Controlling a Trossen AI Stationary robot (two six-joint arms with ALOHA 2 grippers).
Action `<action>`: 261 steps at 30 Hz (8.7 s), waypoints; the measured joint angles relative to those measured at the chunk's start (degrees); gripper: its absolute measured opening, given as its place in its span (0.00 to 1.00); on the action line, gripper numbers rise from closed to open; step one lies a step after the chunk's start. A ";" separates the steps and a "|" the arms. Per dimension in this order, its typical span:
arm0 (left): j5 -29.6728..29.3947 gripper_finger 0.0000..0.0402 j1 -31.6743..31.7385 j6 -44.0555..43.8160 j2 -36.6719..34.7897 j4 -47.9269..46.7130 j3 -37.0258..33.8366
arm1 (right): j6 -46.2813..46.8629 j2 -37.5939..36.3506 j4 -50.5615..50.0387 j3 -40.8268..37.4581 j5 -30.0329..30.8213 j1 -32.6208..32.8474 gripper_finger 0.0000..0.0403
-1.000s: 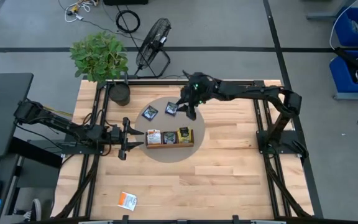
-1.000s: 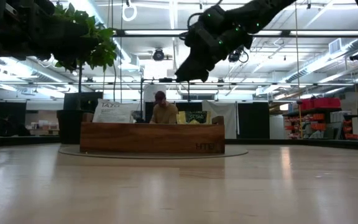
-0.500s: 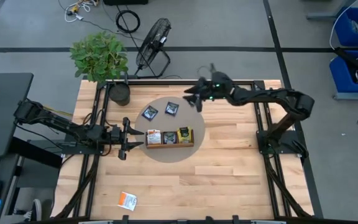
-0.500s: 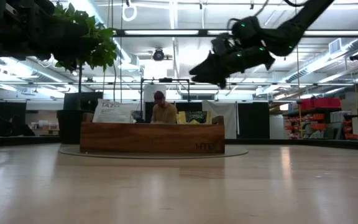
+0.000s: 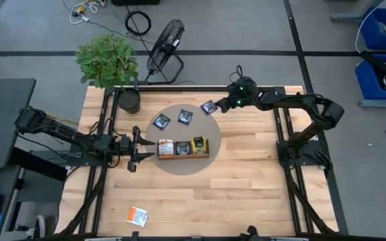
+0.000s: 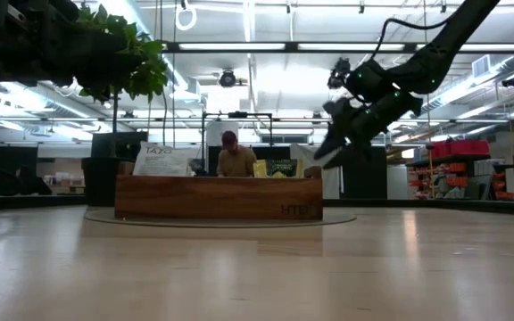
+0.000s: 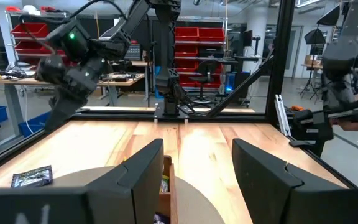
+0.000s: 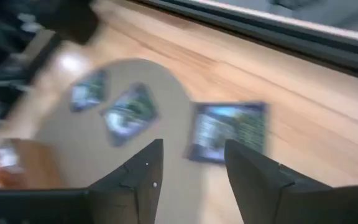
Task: Pick & Place Tea
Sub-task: Put the top right purple tea bag into the middle compartment of the wooden organizer
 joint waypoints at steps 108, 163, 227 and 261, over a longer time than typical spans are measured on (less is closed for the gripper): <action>0.00 0.49 -0.11 -1.18 -0.02 -1.58 -0.02 | -29.61 25.84 -53.15 36.35 13.46 7.32 0.00; 0.00 0.49 -0.09 -2.39 -0.01 -1.52 0.00 | -24.95 22.67 -42.30 27.12 9.22 9.08 0.73; -0.04 0.49 -0.02 -2.96 -0.02 -1.50 0.00 | -29.05 -3.08 -39.32 17.77 25.11 22.28 0.00; -0.05 0.49 -0.02 -4.12 0.00 -1.53 0.00 | -27.12 -2.95 -37.38 17.88 25.86 28.34 0.00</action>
